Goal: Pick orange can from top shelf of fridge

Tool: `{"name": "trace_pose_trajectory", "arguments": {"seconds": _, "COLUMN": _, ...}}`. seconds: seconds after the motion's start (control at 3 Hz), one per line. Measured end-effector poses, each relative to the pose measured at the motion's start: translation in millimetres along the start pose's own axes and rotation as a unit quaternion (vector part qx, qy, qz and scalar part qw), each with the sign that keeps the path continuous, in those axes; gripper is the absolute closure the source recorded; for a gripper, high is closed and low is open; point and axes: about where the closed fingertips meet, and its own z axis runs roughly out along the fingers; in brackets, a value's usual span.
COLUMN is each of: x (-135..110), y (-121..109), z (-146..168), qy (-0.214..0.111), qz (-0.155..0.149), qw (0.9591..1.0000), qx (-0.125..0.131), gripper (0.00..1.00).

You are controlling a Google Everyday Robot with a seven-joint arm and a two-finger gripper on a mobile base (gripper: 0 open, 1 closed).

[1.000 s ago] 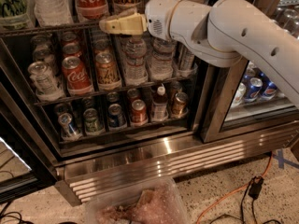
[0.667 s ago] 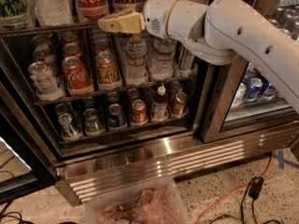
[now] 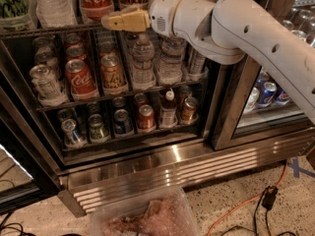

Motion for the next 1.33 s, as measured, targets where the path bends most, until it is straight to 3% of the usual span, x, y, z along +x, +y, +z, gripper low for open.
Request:
{"name": "trace_pose_trajectory", "arguments": {"seconds": 0.33, "x": 0.0, "y": 0.0, "z": 0.0, "qy": 0.000, "qz": 0.000, "qw": 1.0000, "qx": 0.000, "gripper": 0.19}}
{"name": "trace_pose_trajectory", "arguments": {"seconds": 0.67, "x": 0.3, "y": -3.6, "z": 0.2, "qy": 0.000, "qz": -0.003, "qw": 1.0000, "qx": 0.005, "gripper": 0.14}}
{"name": "trace_pose_trajectory", "arguments": {"seconds": 1.33, "x": 0.6, "y": -30.7, "z": -11.4, "qy": -0.004, "qz": -0.012, "qw": 0.9980, "qx": 0.062, "gripper": 0.15}}
